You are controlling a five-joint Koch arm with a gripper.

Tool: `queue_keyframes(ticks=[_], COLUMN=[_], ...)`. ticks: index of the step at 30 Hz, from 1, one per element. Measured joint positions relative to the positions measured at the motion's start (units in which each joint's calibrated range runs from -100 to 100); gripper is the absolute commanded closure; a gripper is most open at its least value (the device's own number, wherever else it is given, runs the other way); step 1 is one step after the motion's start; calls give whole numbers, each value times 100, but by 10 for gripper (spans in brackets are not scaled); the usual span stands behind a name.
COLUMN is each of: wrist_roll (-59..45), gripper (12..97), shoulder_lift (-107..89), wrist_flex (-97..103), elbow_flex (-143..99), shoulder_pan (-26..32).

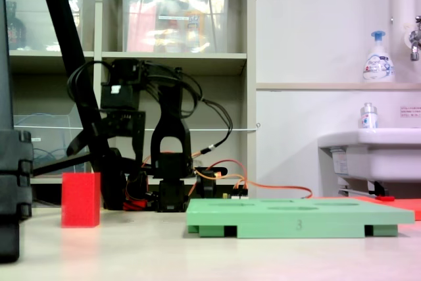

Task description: Put the square block into the corresponding hole

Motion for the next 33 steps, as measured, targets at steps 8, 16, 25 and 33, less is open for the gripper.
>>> queue_keyframes(ticks=[8, 16, 25, 33], wrist_roll=[-112, -112, -122, -112], gripper=[313, 387, 701, 779], shoulder_lift=[1368, 2189, 2244, 2230], wrist_flex=[0, 49, 39, -323], elbow_flex=[598, 755, 960, 980], shoulder_pan=[-122, -161, -269, -332])
